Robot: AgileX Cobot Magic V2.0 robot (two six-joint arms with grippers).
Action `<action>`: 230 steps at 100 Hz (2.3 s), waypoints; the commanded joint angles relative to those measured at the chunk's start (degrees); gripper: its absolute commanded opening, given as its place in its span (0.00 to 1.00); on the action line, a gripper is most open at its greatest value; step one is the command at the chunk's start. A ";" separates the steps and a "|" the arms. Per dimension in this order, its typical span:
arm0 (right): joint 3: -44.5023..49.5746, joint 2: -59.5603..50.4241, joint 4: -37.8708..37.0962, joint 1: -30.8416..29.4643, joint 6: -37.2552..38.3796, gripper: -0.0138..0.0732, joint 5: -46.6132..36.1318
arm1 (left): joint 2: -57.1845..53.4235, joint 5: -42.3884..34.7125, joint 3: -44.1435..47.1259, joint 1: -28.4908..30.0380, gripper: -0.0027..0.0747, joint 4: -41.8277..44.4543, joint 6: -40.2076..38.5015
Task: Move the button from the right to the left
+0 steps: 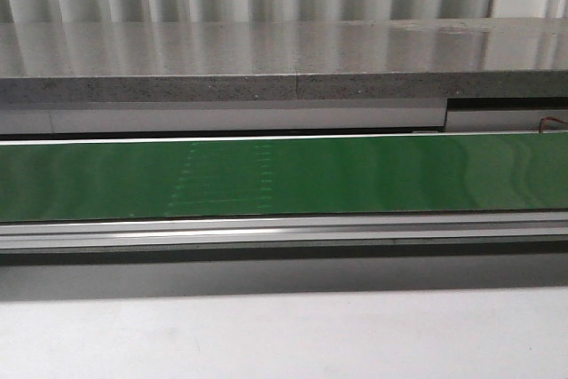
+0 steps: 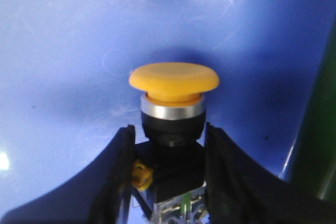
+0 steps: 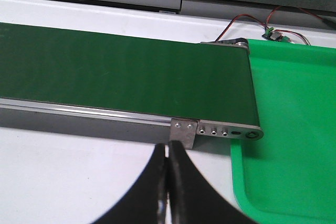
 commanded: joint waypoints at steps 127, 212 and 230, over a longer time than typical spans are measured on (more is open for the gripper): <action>-1.48 0.63 -0.17 0.23 -0.27 0.08 -4.20 | -22.34 -7.66 -1.48 -4.57 0.01 -8.65 -5.67; -1.48 0.63 -0.17 0.23 -0.27 0.08 -4.15 | -49.16 -24.67 14.25 -25.69 0.01 -11.67 -6.03; -1.48 0.63 -0.17 0.23 -0.27 0.08 -4.15 | -57.86 -33.30 25.11 -25.69 0.01 -11.55 -6.03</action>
